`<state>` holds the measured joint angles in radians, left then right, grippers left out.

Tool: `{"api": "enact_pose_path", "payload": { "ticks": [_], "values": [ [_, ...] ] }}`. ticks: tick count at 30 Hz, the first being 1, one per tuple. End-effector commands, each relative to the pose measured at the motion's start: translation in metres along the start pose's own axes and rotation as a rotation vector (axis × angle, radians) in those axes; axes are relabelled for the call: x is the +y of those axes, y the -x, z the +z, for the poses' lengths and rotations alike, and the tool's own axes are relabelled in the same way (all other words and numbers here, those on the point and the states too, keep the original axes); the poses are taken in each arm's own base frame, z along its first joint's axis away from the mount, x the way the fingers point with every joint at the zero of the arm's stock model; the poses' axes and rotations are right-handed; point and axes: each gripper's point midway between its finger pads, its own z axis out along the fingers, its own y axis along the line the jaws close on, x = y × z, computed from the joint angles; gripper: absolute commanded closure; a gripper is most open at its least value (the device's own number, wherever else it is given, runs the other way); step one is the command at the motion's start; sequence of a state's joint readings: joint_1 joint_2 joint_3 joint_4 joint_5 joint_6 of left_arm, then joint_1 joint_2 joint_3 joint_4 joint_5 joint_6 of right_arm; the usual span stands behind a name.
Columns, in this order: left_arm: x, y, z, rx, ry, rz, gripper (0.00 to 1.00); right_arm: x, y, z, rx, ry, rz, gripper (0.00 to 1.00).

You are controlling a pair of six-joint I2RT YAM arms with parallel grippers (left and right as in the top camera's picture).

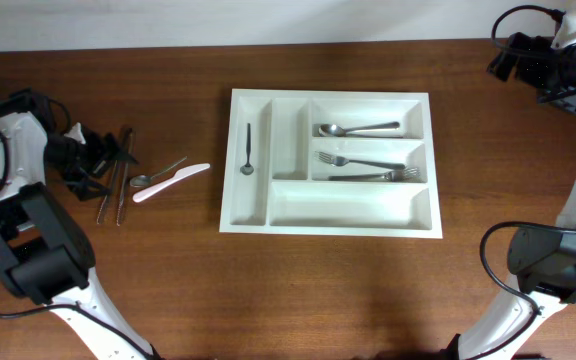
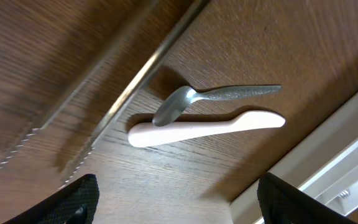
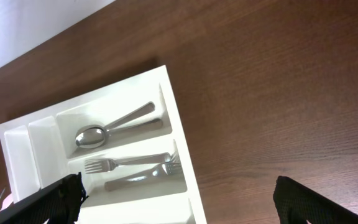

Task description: Pack container

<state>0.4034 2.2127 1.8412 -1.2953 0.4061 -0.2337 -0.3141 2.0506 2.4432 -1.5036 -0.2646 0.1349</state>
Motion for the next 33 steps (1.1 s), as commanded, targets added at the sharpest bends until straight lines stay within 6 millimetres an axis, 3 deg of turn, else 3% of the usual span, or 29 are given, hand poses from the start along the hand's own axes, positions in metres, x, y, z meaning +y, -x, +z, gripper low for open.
{"api": "enact_pose_path", "payload": {
  "ticks": [1,5,12,17,21,24,28,33],
  "values": [
    [0.007,-0.004,0.029,0.074,0.023,-0.037,0.16,0.004,-0.001,0.004,0.012,0.014,0.001,0.01],
    [0.008,-0.005,0.044,0.117,0.008,-0.054,0.18,0.004,-0.002,0.004,0.012,0.014,0.001,0.01],
    [0.011,-0.002,0.049,0.112,0.013,-0.053,0.21,0.004,-0.001,0.004,0.012,0.014,0.001,0.01],
    [0.010,0.008,0.051,0.074,0.007,-0.037,0.31,0.004,-0.002,0.004,0.012,0.013,0.001,0.01],
    [0.014,0.013,0.052,0.053,0.032,-0.031,0.45,0.004,-0.001,0.004,0.012,0.014,0.001,0.01],
    [0.013,0.015,0.052,0.046,0.029,-0.028,0.45,0.004,-0.002,0.004,0.013,0.013,0.002,0.01],
    [0.012,0.018,0.053,0.034,0.025,-0.023,0.60,0.004,-0.002,0.004,0.015,0.014,0.002,0.01],
    [0.011,0.020,0.053,0.027,0.024,-0.019,0.68,0.004,-0.002,0.004,0.016,0.013,0.003,0.01]
  ]
}}
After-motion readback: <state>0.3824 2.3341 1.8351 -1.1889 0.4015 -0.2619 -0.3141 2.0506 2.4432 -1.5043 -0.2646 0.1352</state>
